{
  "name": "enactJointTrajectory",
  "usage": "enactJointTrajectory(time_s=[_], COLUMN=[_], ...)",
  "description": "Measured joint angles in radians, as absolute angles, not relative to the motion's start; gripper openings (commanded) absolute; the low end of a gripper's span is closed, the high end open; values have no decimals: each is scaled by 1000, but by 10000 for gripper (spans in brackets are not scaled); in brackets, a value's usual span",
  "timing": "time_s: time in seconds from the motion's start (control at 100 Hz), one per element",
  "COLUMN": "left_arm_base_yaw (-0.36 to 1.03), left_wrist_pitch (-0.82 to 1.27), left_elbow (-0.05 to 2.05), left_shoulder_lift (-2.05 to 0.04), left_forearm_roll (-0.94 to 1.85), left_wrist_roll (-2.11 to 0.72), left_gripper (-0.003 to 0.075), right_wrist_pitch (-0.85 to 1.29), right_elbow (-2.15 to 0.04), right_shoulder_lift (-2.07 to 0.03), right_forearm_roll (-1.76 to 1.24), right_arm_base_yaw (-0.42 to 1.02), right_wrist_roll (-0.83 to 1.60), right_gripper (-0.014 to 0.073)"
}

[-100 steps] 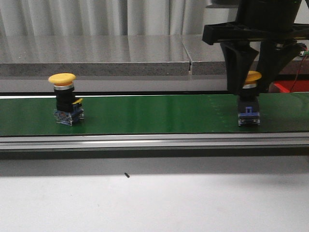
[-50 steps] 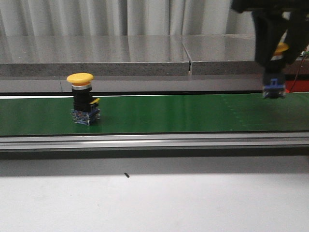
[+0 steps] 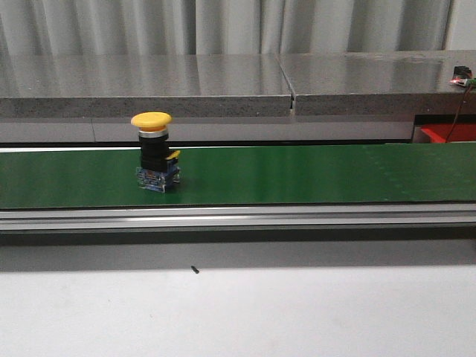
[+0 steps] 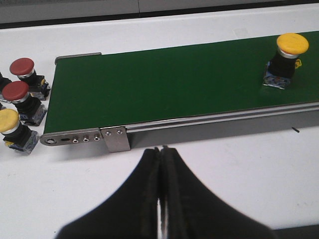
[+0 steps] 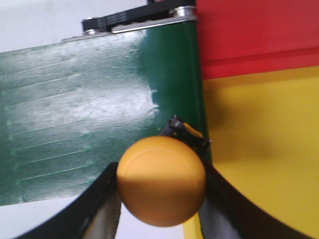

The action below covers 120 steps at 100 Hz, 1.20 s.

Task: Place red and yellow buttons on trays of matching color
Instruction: 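Lower the yellow button onto the yellow tray and open right gripper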

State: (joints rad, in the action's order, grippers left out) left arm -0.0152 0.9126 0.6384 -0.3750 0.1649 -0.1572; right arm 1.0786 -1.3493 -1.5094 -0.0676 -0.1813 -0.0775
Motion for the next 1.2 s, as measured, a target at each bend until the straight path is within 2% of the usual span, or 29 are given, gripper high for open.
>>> enactJointTrajectory(time_s=[0.21,0.38,0.62,1.07,1.14,1.2], left_arm_base_yaw=[-15,-15,-15,-15,-15,-15], left_wrist_pitch=[913,913,913,913,913,913], left_elbow=[638,638,638,638,638,638], left_shoulder_lift=[-375,-375,-375,-375,-375,-375], left_forearm_roll=[165,165,165,165,165,165], left_wrist_roll=[-157,-157,-157,-157,-157,-157], left_gripper=[-20,-20,-20,-20,-20,-20], right_wrist_pitch=[1004,935,803,653,650,650], right_elbow=[-1273,-1208,-1138,-1137,-1137,-1137], right_shoulder_lift=[-1509,-1509,-1566,-1724,-1737,-1747], right_forearm_roll=[-111,-147,-171,-213,-215,-215], right_arm_base_yaw=[-341,-418,-425,-425,-425,-425], right_wrist_roll=[-57,-52,-52,-52,-52,-52], right_gripper=[217,217,217,217,240,314])
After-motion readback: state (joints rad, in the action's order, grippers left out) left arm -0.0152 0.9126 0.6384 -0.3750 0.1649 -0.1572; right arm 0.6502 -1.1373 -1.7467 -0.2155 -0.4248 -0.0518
